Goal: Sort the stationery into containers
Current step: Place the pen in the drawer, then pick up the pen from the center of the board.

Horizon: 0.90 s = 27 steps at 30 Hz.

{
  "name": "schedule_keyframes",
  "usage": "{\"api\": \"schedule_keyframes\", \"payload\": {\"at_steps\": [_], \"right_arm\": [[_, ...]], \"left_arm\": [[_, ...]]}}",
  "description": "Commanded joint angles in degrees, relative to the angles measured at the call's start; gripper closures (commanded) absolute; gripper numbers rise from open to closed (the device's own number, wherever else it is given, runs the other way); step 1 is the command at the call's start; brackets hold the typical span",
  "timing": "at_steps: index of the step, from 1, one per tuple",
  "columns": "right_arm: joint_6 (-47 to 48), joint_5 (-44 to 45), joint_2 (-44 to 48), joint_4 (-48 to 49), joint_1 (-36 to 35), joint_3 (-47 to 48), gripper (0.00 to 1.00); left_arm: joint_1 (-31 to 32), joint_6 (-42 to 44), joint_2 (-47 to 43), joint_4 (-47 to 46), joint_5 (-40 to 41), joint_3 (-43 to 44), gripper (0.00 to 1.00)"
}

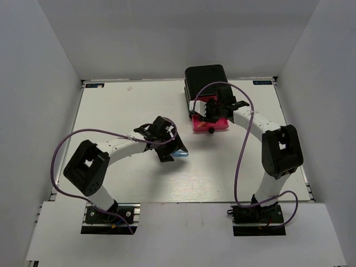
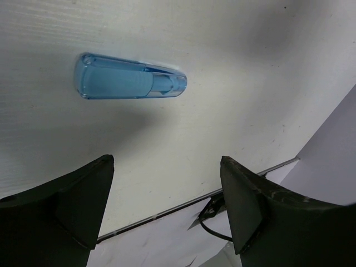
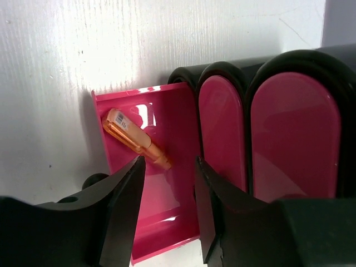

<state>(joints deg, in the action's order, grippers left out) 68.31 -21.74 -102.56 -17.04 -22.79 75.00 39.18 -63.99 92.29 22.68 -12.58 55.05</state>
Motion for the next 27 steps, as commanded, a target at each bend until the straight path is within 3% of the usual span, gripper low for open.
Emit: {"api": "schedule_keyframes", "payload": {"at_steps": [1, 7, 12, 21, 27], "right_arm": [[-2.9, -3.3, 4.6, -1.3, 0.7, -0.3, 0.53], [-12.8, -9.5, 13.5, 2.7, 1.6, -6.2, 0.53], [-19.9, -10.8, 23.4, 7.8, 2.1, -14.4, 0.53], [-26.5, -13.2, 38.1, 9.8, 3.1, -25.7, 0.52], [-28.9, -12.0, 43.8, 9.7, 3.4, -29.7, 0.52]], "left_arm": [[0.3, -0.1, 0.6, 3.1, 0.7, 4.3, 0.13], [0.3, -5.4, 6.8, 11.9, 2.4, 10.1, 0.12], [0.3, -9.8, 9.0, 12.5, 1.9, 10.3, 0.12], [0.3, -14.9, 12.7, 13.4, 7.9, 14.4, 0.12], [0.3, -18.1, 19.9, 20.1, 7.8, 19.9, 0.12]]}}
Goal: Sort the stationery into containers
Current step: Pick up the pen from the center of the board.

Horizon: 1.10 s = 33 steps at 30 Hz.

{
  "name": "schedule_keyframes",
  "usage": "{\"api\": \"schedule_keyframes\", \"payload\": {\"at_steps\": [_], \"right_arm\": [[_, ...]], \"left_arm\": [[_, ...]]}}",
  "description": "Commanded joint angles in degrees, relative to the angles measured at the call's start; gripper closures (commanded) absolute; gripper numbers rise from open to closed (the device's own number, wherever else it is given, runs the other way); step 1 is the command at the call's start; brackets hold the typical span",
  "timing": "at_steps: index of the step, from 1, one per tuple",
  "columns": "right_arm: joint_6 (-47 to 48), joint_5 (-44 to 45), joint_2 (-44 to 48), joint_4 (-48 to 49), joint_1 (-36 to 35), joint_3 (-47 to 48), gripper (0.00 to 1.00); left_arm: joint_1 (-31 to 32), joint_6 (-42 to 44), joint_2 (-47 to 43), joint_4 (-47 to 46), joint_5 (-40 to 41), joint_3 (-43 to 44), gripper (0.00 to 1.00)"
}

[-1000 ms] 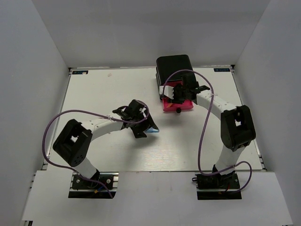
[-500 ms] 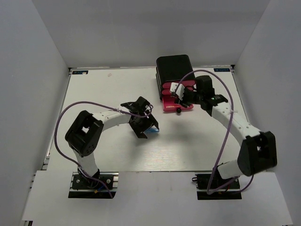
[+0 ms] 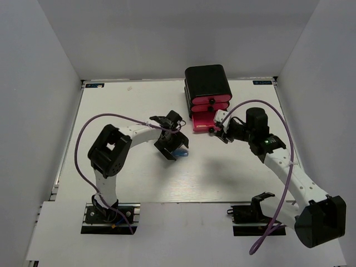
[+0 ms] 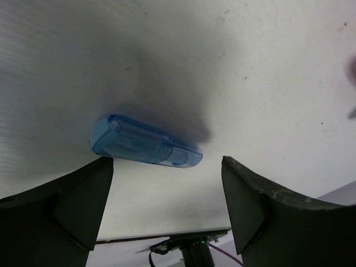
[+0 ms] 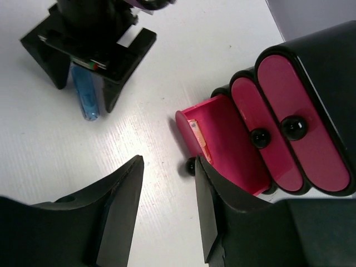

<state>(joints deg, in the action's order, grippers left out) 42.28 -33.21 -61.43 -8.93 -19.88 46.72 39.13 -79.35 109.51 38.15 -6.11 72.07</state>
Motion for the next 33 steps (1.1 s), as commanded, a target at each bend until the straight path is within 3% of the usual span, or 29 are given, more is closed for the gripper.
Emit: {"api": "schedule_keyframes", "payload": {"at_steps": [1, 7, 11, 14, 19, 22, 23, 24, 27, 33], "right_arm": [[-3.5, -0.7, 3.1, 1.5, 0.5, -2.1, 0.52], [-7.0, -1.0, 8.1, 1.5, 0.7, -4.5, 0.52], [-7.9, -0.7, 11.4, 1.2, 0.9, -5.9, 0.52], [-8.3, -0.5, 12.9, 0.8, 0.8, -6.5, 0.52], [-9.1, -1.0, 14.5, 0.2, 1.0, -7.2, 0.52], [-9.6, -1.3, 15.2, 0.2, 1.0, -7.3, 0.52], [-9.7, -1.3, 15.2, 0.1, 1.0, -7.4, 0.52], [-9.8, -1.3, 15.4, 0.1, 1.1, -7.3, 0.52], [-10.2, -1.6, 15.8, 0.1, 1.0, -7.6, 0.52], [-11.0, -1.9, 16.9, 0.1, 1.0, -8.0, 0.52]], "left_arm": [[0.3, -3.3, 3.9, 6.0, 0.8, 3.8, 0.12], [0.3, -5.1, 6.9, 7.2, 0.3, 6.0, 0.25], [0.3, -5.7, 6.9, 7.2, 1.5, 6.0, 0.47], [0.3, -5.7, 6.9, 7.7, 2.1, 4.4, 0.49], [0.3, -4.9, 5.2, 6.4, 2.1, 0.6, 0.68], [0.3, -3.6, 4.0, 7.0, 3.4, 0.1, 0.63], [0.3, -3.6, 3.5, 8.2, 4.2, 0.1, 0.55], [0.3, -3.1, 3.5, 8.9, 4.7, 0.1, 0.37], [-0.2, -2.2, 3.0, 10.8, 6.5, 0.1, 0.21], [-1.2, 1.6, 5.6, 15.7, 10.8, 4.5, 0.19]]}}
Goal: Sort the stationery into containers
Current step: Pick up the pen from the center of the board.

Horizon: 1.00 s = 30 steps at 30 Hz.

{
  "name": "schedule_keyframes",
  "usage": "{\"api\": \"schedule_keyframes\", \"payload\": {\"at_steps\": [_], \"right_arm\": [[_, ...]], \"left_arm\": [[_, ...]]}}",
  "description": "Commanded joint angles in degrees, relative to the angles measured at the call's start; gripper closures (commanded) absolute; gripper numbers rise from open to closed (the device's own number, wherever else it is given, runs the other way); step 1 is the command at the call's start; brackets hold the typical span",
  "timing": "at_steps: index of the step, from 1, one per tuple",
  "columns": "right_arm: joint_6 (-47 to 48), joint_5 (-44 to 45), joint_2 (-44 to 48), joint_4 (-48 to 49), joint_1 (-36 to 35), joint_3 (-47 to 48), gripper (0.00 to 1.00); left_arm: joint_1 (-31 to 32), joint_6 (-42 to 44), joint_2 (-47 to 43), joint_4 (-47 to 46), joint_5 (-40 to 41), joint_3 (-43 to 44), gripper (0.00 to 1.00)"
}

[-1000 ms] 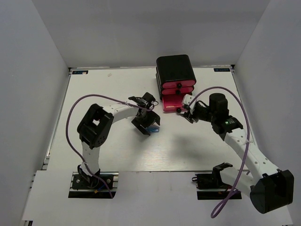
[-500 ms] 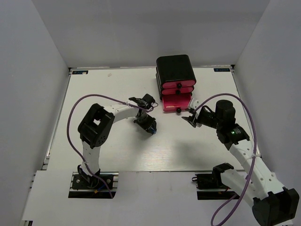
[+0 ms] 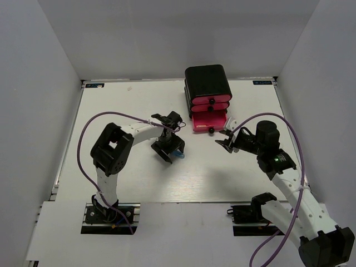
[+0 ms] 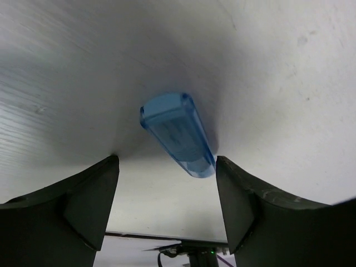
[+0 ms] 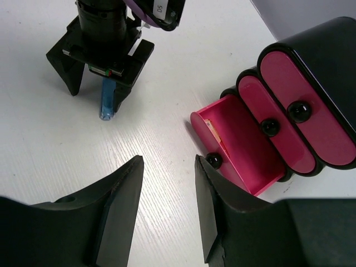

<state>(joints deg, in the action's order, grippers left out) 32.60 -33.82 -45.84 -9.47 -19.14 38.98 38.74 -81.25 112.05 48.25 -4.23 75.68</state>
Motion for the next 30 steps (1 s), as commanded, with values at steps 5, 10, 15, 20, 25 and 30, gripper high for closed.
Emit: {"api": "schedule_keyframes", "payload": {"at_steps": [5, 10, 15, 20, 25, 30], "right_arm": [[-1.6, -1.0, 2.7, -0.1, 0.2, -0.3, 0.52], [-1.6, -0.5, 4.3, -1.0, 0.2, -1.0, 0.52], [-1.8, -0.4, 5.7, -1.4, 0.1, -1.4, 0.52], [-2.1, 0.0, 6.9, -1.7, 0.2, -2.0, 0.52], [-6.6, 5.8, 7.8, 1.2, 0.1, -3.5, 0.42], [-10.4, 9.6, 8.0, 4.2, 0.2, -5.0, 0.61]], "left_arm": [[-0.9, 3.6, 6.2, 7.7, 8.9, 3.8, 0.22], [-0.9, 3.0, 9.0, 8.9, 9.5, 7.0, 0.27], [-0.9, 3.0, 10.5, 9.5, 10.0, 8.8, 0.46], [-0.3, 5.9, 7.8, 8.4, 11.4, 8.8, 0.77], [1.5, 17.5, 1.5, -2.3, 12.8, 11.1, 0.96], [2.0, 24.5, -2.8, -13.3, 9.6, 14.1, 1.0]]}}
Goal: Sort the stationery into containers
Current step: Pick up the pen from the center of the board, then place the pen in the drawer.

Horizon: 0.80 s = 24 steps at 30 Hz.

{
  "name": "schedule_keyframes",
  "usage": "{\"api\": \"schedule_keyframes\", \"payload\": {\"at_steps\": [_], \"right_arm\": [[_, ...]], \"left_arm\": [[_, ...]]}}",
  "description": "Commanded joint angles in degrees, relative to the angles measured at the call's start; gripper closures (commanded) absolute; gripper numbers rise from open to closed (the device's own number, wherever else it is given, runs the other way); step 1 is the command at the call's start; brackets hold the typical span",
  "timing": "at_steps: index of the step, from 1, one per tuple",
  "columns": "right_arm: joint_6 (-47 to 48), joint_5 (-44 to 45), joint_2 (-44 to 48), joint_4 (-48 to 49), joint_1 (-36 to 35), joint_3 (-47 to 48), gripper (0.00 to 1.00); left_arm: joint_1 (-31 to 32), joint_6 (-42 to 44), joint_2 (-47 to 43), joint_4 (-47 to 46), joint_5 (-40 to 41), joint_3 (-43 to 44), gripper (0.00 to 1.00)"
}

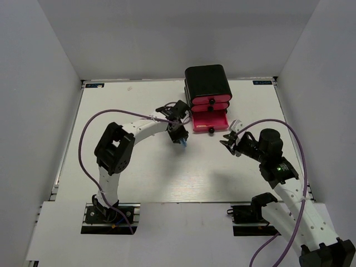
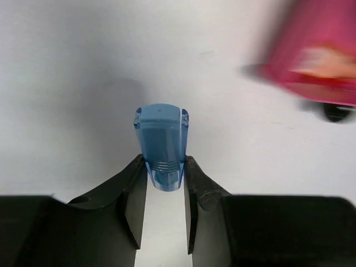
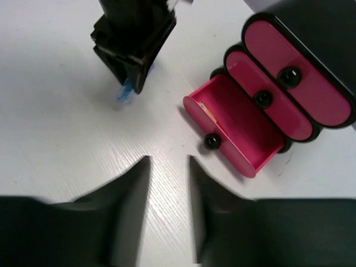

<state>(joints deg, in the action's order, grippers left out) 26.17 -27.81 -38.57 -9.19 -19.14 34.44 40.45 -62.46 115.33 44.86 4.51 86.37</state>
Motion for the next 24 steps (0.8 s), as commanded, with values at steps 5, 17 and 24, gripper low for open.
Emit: {"api": "schedule_keyframes", "payload": {"at_steps": [5, 17, 24], "right_arm": [[-6.9, 8.9, 0.7, 5.7, 0.2, -0.8, 1.0], [-7.7, 14.2, 6.5, 4.4, 0.2, -2.9, 1.0], [-8.0, 15.2, 7.9, 4.5, 0.2, -3.9, 1.0]], "left_arm": [[-0.2, 2.4, -0.5, -13.7, -2.8, 11.5, 1.0], [-0.2, -12.3, 7.4, -24.1, -7.4, 18.5, 1.0], [-0.2, -14.8, 9.1, -24.6, -6.2, 19.0, 0.95]]}}
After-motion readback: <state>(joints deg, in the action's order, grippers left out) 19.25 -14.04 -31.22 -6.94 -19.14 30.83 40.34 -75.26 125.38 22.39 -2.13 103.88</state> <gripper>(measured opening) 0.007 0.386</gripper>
